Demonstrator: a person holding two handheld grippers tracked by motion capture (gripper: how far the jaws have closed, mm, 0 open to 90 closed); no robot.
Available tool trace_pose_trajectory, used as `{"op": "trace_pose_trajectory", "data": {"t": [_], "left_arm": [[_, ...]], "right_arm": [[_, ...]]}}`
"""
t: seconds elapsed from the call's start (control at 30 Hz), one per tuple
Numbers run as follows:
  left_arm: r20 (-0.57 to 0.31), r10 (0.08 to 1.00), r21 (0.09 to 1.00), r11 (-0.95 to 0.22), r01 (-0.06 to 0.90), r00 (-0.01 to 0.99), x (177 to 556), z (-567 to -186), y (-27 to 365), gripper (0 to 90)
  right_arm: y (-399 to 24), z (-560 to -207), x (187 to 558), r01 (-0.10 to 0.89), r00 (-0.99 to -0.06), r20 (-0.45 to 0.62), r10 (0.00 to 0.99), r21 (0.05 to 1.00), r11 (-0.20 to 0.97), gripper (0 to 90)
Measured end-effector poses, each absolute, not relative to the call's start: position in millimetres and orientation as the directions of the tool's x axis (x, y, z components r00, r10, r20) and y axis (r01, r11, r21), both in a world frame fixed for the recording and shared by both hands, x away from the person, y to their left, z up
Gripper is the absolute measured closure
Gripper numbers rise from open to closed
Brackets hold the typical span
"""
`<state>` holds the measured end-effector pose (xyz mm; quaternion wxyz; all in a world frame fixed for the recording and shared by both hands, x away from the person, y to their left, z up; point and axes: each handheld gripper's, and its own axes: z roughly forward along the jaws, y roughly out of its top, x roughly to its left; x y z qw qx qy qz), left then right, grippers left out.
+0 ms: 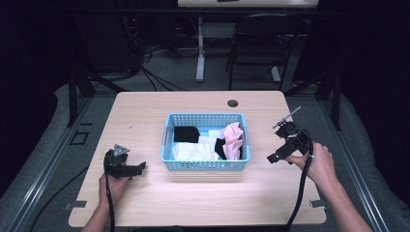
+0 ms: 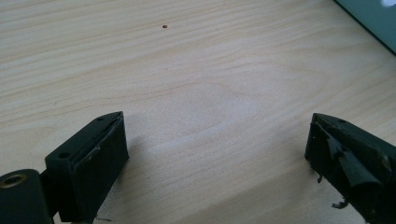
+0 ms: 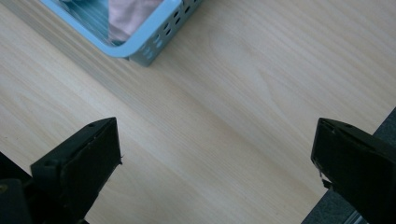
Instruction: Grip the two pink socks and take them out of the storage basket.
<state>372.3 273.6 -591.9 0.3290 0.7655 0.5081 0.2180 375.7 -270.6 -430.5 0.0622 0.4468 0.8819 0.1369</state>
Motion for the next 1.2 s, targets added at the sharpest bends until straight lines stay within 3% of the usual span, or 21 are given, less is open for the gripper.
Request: {"op": "trace_pose_trajectory", "data": {"t": [0.57, 1.2], "left_arm": [[-0.001, 0.921, 0.725, -0.267, 0.635, 0.388, 372.3, -591.9, 273.6, 5.6], [-0.001, 0.921, 0.725, -0.269, 0.635, 0.391, 372.5, -591.8, 273.5, 5.6]], "right_arm": [[-225.6, -402.2, 411.3, 0.730, -0.640, 0.010, 0.769, 0.322, 0.603, 0.4], [-159.9, -416.4, 453.4, 0.674, -0.710, 0.030, 0.703, 0.317, 0.667, 0.1]]}}
